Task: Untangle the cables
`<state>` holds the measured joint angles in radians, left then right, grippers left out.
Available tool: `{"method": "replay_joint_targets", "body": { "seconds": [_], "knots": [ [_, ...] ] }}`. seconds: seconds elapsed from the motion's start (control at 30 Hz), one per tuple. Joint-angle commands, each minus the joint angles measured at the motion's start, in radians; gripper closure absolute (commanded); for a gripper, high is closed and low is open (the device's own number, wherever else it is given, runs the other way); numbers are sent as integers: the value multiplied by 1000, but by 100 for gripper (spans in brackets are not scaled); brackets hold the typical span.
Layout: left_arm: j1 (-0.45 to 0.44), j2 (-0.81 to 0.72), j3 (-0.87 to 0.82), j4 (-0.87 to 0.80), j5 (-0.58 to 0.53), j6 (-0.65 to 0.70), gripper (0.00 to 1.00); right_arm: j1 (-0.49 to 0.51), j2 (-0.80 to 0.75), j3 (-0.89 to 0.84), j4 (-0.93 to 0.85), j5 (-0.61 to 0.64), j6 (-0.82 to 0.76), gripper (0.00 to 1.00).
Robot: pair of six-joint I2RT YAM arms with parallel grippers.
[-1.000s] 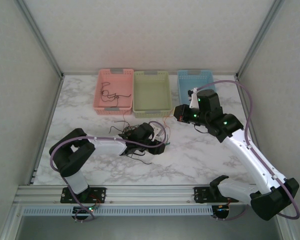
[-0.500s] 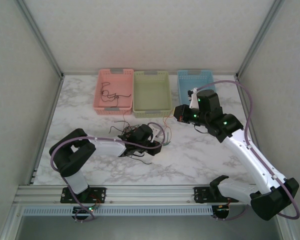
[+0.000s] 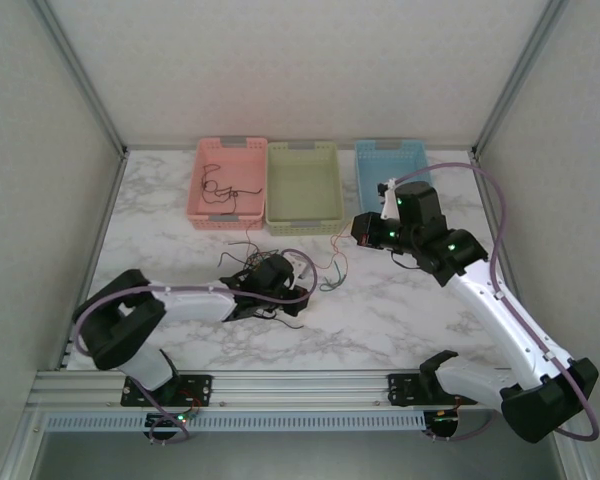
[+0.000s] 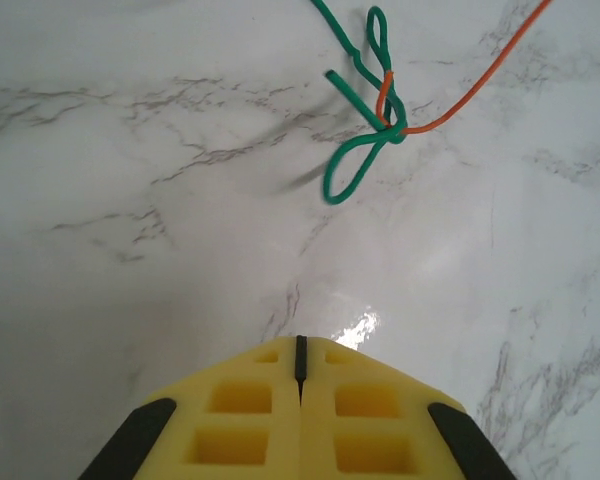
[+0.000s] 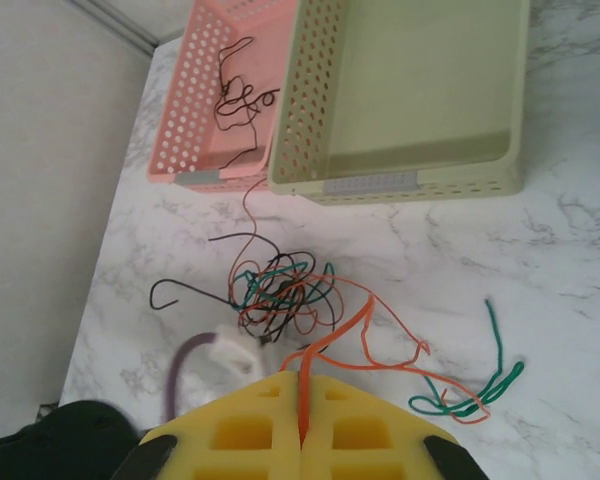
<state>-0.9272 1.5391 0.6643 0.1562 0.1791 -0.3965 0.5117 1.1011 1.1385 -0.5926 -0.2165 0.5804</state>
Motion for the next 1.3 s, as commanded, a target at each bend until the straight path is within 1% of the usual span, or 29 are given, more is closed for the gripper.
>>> {"method": "replay_joint_targets", "body": {
  "seconds": [0.0, 0.03, 0.13, 0.17, 0.2, 0.27, 0.3, 0.53, 0.67, 0.87, 0.93, 1.03, 1.2, 1.27],
  "knots": [
    [7, -81, -28, -68, -35, -13, 100, -16, -23, 6, -9, 6, -29, 100],
    [7, -93, -31, -72, -34, -11, 96, -16, -20, 9, -6, -6, -27, 100],
    [7, -91, -23, -43, -9, 2, 59, -16, -18, 7, 7, -45, -17, 100],
    [6, -80, -16, -32, 0, 5, 49, -16, -19, 6, 8, -49, -15, 100],
    [5, -63, -4, -17, 14, 11, 42, -16, -20, 5, 10, -50, -13, 100],
    [2, -21, 16, 12, 34, 15, 35, -16, -22, 10, 7, -52, -11, 100],
    [1, 6, 29, 27, 43, 16, 33, -16, -23, 11, 5, -52, -11, 100],
    [-10, 145, 108, 112, 114, 4, 32, -16, -29, 6, 8, -59, -8, 100],
    [-22, 195, 138, 136, 117, 7, 32, -16, -27, 4, 10, -61, -8, 100],
    [-22, 281, 174, 166, 118, 2, 36, -16, -26, 12, 10, -68, -11, 100],
    [-22, 300, 184, 178, 119, -4, 40, -16, -27, 14, 8, -68, -10, 100],
    [-22, 311, 188, 194, 124, -14, 53, -16, -28, 11, 8, -68, -11, 100],
    [-22, 316, 179, 223, 137, -35, 67, -16, -35, 1, 9, -67, -11, 100],
    [-22, 317, 179, 224, 139, -38, 71, -16, -39, -2, 10, -63, -11, 100]
  ]
}}
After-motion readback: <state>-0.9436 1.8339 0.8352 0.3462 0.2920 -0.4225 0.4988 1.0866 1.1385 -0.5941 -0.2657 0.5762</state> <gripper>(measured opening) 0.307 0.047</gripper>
